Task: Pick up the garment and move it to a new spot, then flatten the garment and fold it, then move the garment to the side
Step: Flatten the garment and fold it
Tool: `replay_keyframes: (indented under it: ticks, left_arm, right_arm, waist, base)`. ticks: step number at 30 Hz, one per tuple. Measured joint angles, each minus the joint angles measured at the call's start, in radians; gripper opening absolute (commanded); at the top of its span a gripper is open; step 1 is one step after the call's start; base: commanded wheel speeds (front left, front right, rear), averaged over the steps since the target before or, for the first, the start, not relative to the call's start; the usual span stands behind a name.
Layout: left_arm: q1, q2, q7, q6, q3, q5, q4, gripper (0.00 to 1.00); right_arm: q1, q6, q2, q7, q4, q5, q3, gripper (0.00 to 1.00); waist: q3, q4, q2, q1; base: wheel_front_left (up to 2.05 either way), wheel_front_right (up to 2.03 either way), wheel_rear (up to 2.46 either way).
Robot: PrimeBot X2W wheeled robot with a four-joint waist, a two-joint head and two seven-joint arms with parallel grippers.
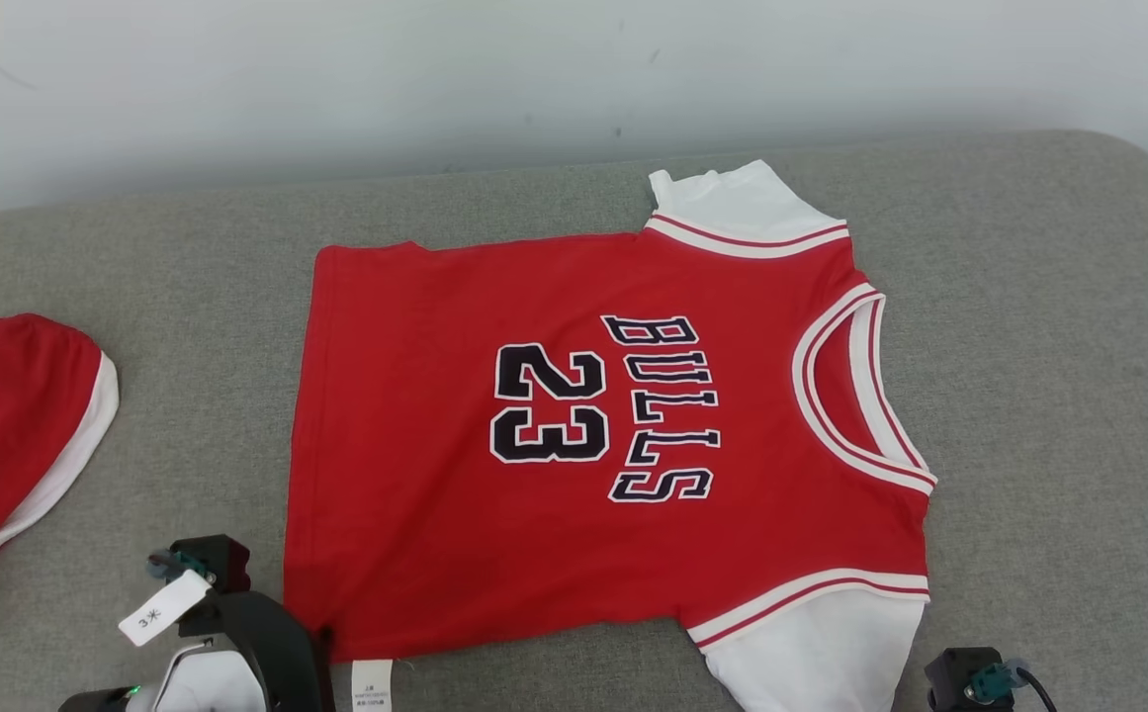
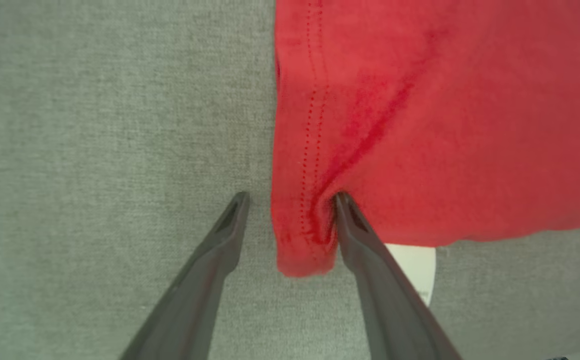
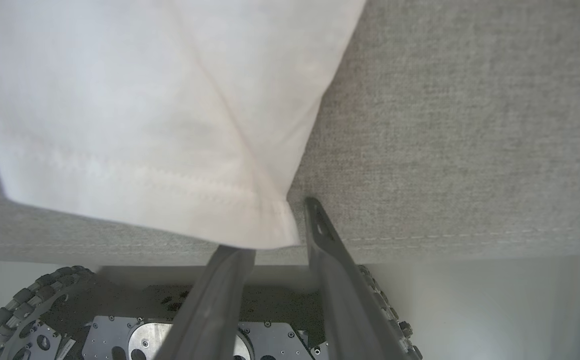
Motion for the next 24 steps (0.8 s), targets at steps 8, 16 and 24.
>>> replay_keyframes:
  ticks: [8, 16, 24]
  left_arm:
    - [-0.016, -0.002, -0.014, -0.001, 0.001, -0.002, 0.028, 0.51]
    - [-0.031, -0.003, -0.039, -0.01, 0.001, -0.002, 0.038, 0.06]
    - [-0.031, -0.003, -0.057, -0.017, 0.002, -0.019, 0.046, 0.0]
  right_arm:
    - [-0.001, 0.0, 0.007, -0.004, 0.009, -0.009, -0.009, 0.28]
    - [-0.002, 0.0, 0.014, -0.013, 0.014, -0.013, -0.017, 0.0]
    - [-0.001, 0.0, 0.015, -0.021, 0.016, -0.014, -0.018, 0.0]
  waist:
    - [0.003, -0.001, 0.0, 0.0]
    - [0.008, -0.004, 0.0, 0.0]
    - [0.007, -0.001, 0.0, 0.0]
  base:
    - [0.0, 0.0, 0.0]
    - [0.0, 0.0, 0.0]
    - [0.0, 0.0, 0.0]
